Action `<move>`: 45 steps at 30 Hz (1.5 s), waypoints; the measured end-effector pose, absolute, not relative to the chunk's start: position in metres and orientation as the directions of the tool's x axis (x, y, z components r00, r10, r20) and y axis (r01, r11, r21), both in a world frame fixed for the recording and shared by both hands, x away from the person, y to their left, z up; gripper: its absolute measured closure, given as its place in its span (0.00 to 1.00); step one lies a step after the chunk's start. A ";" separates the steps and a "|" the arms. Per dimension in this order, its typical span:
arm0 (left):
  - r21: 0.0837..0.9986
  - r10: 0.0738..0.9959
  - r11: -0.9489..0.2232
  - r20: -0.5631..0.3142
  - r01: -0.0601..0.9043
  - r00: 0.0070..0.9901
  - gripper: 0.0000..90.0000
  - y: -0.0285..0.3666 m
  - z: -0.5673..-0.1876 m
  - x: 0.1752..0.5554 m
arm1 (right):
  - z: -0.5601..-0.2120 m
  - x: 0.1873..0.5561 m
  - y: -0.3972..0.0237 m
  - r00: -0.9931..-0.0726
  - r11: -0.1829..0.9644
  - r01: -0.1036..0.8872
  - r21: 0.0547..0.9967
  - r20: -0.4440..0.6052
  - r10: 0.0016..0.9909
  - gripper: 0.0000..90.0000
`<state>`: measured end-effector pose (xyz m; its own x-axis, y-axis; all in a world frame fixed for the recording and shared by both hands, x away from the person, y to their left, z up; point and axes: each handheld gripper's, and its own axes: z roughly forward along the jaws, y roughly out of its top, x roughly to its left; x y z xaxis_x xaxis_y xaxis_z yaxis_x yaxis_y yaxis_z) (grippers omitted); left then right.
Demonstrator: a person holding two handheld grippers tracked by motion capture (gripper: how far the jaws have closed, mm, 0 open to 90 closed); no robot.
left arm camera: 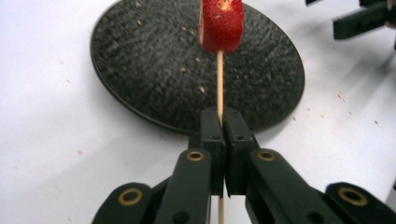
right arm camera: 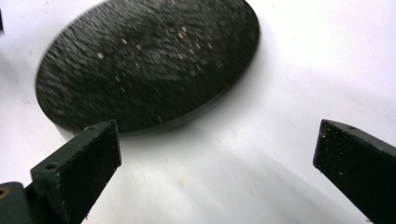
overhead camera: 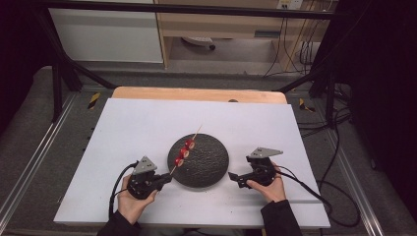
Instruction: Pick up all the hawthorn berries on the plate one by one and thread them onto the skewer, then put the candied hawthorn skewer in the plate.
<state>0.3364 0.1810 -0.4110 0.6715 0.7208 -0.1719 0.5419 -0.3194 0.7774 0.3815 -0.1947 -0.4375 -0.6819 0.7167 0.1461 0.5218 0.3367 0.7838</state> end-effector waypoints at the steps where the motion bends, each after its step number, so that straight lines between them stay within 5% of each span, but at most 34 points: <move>1: 0.777 0.724 -0.318 -0.171 0.544 0.668 0.98 0.181 -0.409 0.338 | -0.439 0.380 -0.198 -0.680 0.335 0.524 0.783 0.148 0.719 0.02; 17: 0.715 0.723 -0.385 -0.160 0.583 0.672 0.98 0.163 -0.399 0.369 | -0.455 0.364 -0.242 -0.666 0.343 0.522 0.781 0.123 0.736 0.02; 45: 0.525 0.764 -0.505 -0.096 0.685 0.638 0.98 0.120 -0.418 0.392 | -0.456 0.359 -0.251 -0.651 0.318 0.535 0.783 0.142 0.746 0.02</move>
